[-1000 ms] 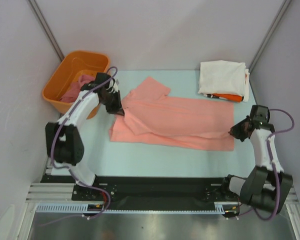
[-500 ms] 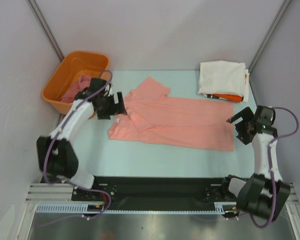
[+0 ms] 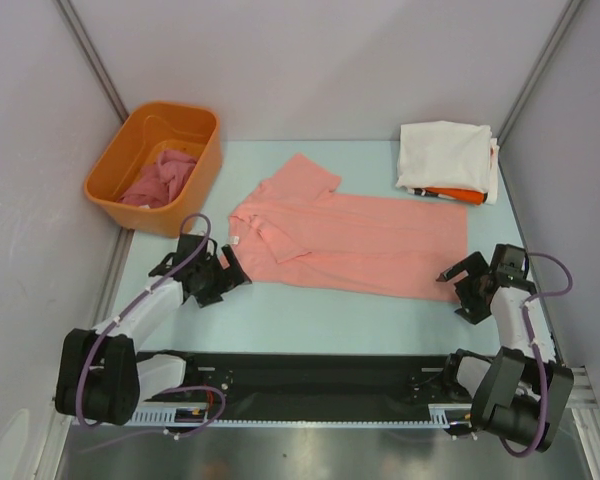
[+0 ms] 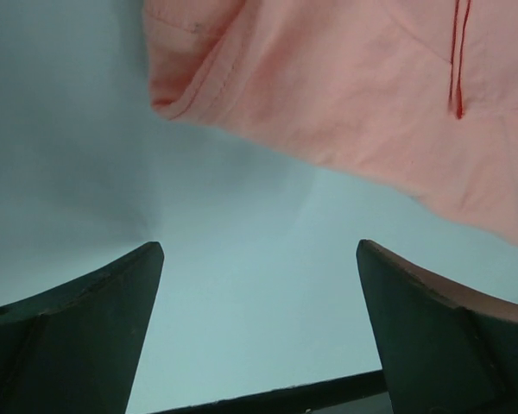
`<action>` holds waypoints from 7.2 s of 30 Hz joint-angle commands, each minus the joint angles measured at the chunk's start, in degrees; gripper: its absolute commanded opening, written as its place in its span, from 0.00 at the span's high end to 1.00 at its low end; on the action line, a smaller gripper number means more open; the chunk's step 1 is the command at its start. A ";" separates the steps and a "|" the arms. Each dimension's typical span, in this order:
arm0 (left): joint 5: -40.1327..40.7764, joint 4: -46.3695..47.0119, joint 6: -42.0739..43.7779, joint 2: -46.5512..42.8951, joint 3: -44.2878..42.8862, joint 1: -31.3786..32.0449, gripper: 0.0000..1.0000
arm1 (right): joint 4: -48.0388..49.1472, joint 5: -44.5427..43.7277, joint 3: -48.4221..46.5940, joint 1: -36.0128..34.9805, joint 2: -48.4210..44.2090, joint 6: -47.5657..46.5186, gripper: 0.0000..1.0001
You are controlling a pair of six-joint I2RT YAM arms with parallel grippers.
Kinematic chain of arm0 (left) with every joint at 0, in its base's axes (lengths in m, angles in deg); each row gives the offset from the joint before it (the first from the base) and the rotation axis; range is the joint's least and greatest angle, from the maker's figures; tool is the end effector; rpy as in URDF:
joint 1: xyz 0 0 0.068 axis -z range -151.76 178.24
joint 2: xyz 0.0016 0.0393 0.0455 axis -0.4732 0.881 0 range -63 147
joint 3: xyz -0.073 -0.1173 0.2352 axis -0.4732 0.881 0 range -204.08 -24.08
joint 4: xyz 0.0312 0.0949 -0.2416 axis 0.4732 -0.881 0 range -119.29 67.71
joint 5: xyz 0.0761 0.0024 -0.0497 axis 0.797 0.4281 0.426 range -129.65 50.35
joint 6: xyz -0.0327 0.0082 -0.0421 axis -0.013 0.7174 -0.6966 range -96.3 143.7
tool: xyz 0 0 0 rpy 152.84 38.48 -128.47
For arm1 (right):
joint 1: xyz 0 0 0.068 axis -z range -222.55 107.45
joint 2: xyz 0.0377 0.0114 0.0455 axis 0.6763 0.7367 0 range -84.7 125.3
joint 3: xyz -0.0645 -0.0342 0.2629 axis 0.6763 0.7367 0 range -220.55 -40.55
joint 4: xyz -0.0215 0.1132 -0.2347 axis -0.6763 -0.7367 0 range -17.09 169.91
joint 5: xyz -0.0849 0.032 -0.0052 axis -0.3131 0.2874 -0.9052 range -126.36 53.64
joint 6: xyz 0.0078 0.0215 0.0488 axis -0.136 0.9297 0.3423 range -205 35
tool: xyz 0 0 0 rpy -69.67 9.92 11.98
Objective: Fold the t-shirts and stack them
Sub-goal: Fold the tshirt
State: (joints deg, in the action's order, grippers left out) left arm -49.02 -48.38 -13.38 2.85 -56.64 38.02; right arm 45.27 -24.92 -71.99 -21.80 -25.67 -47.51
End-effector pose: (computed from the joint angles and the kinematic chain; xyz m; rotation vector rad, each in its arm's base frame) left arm 0.2014 -0.0406 0.1761 -0.5726 2.6111 -0.4918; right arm 0.1708 -0.0571 0.1833 1.2410 2.3631 0.3606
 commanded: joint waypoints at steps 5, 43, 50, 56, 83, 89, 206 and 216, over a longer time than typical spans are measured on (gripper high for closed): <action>2.07 12.54 -6.24 4.63 1.79 -1.17 0.00 | 8.96 -1.16 2.09 0.16 5.39 -0.05 0.07; 8.40 -6.25 -10.55 -18.28 1.88 0.15 0.97 | -2.27 7.64 -3.98 7.28 2.50 -3.49 1.00; 6.74 -9.42 -12.40 -22.34 6.01 0.41 0.93 | -3.34 3.15 -0.73 8.34 -3.03 -0.58 0.92; 5.33 -11.53 -14.60 -23.83 6.54 0.41 0.90 | -5.18 2.63 2.87 8.69 -7.08 1.79 0.57; -2.15 -6.51 23.63 60.59 -87.67 3.93 0.37 | -11.25 -0.19 -21.11 -11.42 -9.63 -7.79 0.00; -1.54 -8.81 21.26 79.78 -108.23 3.58 0.35 | -13.27 -2.12 -23.14 -16.18 -10.15 -9.19 0.00; -0.74 -2.74 7.46 5.00 -21.76 5.16 1.00 | 1.94 -19.35 -29.64 -8.89 26.84 -14.91 1.00; -1.45 -10.56 6.05 0.16 -23.79 4.81 1.00 | 1.50 -19.88 -28.85 -8.27 25.70 -14.73 1.00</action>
State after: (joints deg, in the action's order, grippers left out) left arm -49.45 -56.18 -6.12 5.47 -78.95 42.85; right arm 45.93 -43.63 -101.28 -30.56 2.39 -61.69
